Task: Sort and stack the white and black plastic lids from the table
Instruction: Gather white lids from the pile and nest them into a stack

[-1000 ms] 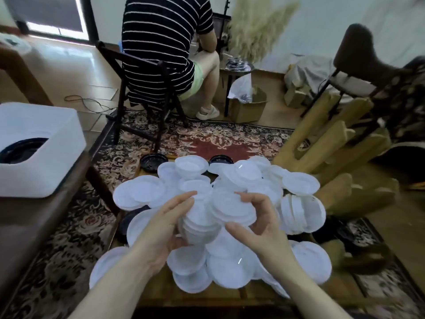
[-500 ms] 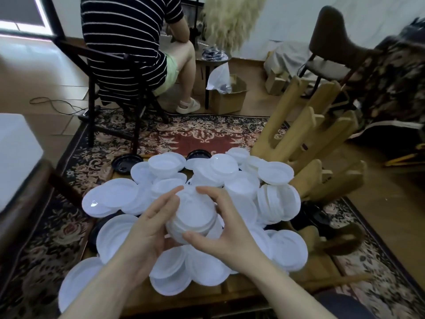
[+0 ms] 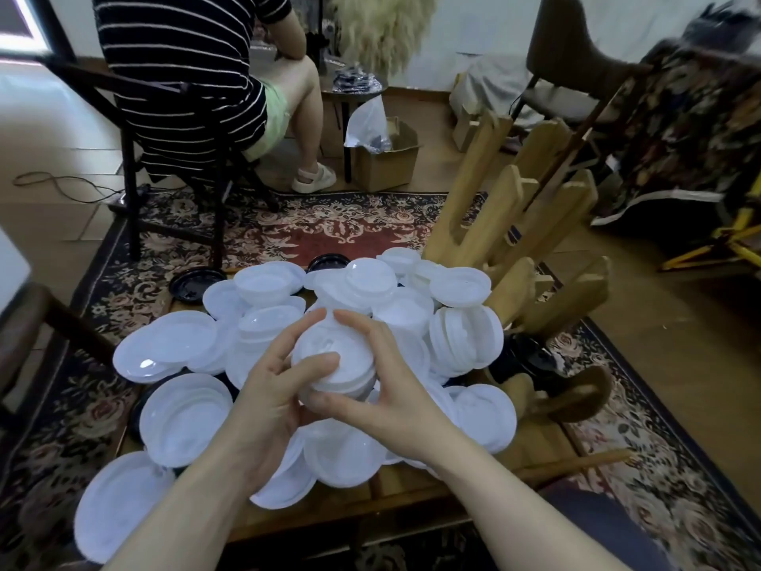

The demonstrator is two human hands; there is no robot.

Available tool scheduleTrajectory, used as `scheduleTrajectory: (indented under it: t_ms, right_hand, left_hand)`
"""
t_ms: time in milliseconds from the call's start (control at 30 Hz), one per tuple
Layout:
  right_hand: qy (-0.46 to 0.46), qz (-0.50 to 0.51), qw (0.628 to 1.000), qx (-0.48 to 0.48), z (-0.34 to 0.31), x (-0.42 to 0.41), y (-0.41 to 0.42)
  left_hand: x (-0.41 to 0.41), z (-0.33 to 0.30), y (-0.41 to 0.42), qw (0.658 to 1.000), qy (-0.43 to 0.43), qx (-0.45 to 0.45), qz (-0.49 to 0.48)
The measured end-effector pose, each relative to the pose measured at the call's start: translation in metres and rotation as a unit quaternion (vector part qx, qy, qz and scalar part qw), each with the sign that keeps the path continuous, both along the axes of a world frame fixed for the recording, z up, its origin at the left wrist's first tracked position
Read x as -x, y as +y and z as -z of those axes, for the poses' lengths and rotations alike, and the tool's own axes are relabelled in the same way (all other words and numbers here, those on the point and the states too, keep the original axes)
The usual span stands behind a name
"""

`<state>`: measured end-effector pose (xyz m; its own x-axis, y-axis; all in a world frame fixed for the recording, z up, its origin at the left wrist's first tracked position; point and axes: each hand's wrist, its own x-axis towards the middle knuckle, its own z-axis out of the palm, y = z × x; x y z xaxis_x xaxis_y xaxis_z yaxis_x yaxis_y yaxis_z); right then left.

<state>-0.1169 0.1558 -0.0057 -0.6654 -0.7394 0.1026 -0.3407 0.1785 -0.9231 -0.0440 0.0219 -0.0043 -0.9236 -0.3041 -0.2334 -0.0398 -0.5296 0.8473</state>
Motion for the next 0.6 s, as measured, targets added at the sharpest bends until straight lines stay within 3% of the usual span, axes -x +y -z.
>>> scheduleTrajectory:
  t_ms: [100,200,233,300,367,433,600]
  right_hand:
    - [0.03,-0.031,0.999,-0.022,-0.006,0.012,0.007]
    - [0.134,0.107,0.985,-0.007,-0.015,0.045,0.019]
    - [0.198,0.177,0.964,-0.031,-0.016,0.061,0.024]
    - [0.31,0.269,0.896,-0.169,-0.018,0.093,0.033]
    - [0.352,0.26,0.84,-0.32,-0.015,0.116,0.042]
    - [0.379,0.225,0.802,-0.403,-0.006,0.126,0.045]
    - [0.466,0.258,0.768,-0.356,0.004,0.126,0.043]
  left_hand:
    - [0.002,0.0,0.0,1.0,-0.009,0.012,-0.012]
    - [0.006,-0.001,-0.006,0.999,-0.009,0.019,-0.048]
    - [0.008,-0.002,-0.009,0.998,-0.008,0.015,-0.058]
    - [0.01,-0.003,-0.013,0.998,-0.009,0.006,-0.059]
    - [0.011,-0.004,-0.013,0.999,-0.017,0.003,-0.043]
    - [0.01,-0.005,-0.012,0.999,-0.021,-0.005,-0.03]
    - [0.011,-0.007,-0.017,0.999,-0.034,-0.003,-0.025]
